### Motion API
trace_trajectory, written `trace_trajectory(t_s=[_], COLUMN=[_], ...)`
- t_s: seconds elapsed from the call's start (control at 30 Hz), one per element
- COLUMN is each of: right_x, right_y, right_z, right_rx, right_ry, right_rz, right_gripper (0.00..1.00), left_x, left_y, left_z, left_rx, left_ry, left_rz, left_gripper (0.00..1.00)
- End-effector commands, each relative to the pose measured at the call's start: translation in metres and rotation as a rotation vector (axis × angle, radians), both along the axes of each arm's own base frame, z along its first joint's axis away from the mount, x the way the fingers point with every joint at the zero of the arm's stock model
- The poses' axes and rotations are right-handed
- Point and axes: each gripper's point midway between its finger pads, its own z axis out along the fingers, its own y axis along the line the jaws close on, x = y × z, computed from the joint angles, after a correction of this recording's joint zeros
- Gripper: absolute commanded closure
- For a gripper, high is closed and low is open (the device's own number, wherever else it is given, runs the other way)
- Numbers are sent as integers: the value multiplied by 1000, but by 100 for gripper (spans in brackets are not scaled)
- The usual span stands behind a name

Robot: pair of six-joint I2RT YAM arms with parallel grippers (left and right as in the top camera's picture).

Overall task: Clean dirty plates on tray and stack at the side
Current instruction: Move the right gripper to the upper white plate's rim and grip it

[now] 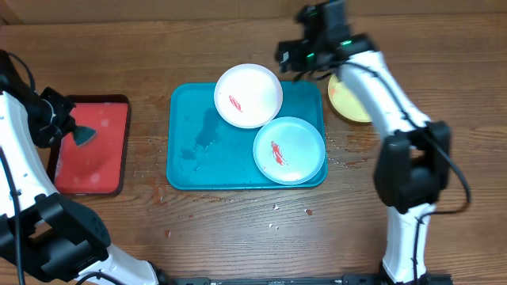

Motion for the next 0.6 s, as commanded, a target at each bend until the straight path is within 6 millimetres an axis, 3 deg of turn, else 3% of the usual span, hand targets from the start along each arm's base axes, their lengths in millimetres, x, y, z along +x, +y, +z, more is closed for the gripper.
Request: trace_trajectory(t_s=[0.0, 0.13, 0.3, 0.57], right_x=[9, 1, -5, -8], right_y=[1, 22, 32, 33], right_z=[-40, -68, -76, -78], right_rx=[-122, -162, -169, -167], right_ry=[-4, 12, 25, 39], right_rz=[-15, 66, 89, 89], right_gripper=[7, 12, 34, 87], left_x=[6, 9, 13, 16], left_y=[-6, -12, -17, -22], left_z=[7, 7, 8, 8], left_rx=[11, 13, 15, 16], left_ry=[-26, -29, -33, -35], left_rz=[-51, -69, -86, -100], left_gripper=[96, 96, 96, 96])
